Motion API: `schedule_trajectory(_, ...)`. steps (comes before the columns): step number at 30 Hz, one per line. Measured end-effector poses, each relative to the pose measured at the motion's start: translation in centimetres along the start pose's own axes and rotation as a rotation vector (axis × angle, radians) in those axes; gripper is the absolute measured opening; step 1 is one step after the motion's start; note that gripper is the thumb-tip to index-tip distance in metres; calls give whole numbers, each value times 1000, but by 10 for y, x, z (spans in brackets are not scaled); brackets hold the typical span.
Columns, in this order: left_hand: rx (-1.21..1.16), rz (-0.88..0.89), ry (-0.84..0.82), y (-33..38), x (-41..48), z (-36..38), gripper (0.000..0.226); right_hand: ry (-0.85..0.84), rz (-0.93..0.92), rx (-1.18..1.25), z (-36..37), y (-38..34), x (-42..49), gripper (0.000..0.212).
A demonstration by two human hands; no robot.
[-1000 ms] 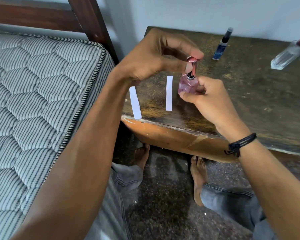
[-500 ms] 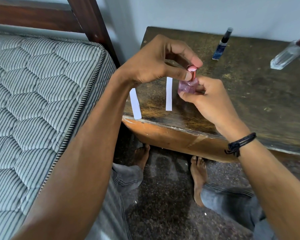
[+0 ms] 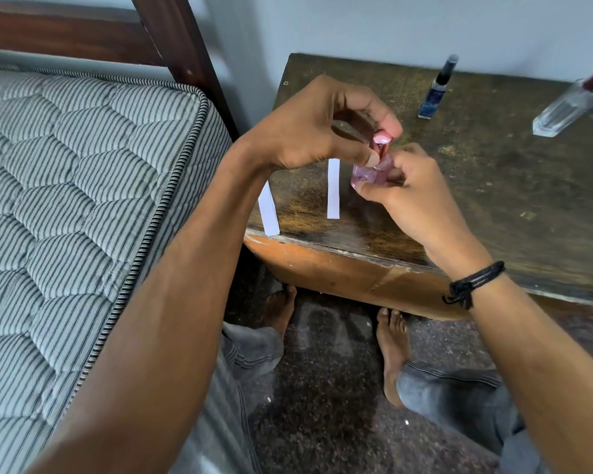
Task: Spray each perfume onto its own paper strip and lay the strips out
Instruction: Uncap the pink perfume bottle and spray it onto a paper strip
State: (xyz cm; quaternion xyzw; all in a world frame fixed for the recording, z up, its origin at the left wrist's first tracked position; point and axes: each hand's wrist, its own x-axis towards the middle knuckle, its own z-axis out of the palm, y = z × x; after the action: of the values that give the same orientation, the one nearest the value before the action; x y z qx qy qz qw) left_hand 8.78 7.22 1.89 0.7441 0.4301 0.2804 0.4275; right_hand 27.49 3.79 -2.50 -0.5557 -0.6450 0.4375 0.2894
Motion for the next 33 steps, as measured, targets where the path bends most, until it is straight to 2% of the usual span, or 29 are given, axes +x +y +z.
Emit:
schedule_trajectory(5, 9, 0, -30, 1, 0, 3, 36, 0, -7, -27, 0, 1, 1, 13)
schedule_trajectory(10, 25, 15, -62, 0, 0, 3, 52, 15, -13, -39, 0, 2, 1, 21)
schedule_trajectory(16, 54, 21, -74, -1, 0, 0, 58, 21, -16, -49, 0, 6, 2, 12)
schedule_trajectory(23, 82, -13, -76, -2, -1, -3, 60, 93, -14, -18, -4, 4, 2, 30)
schedule_trajectory(27, 108, -67, -8, -4, -4, -14, 55, 112, 5, 0, -10, 3, 2, 34)
schedule_trajectory(33, 281, -233, 196, -24, -1, -20, 33, 157, 25, 17, -22, 4, 7, 39)
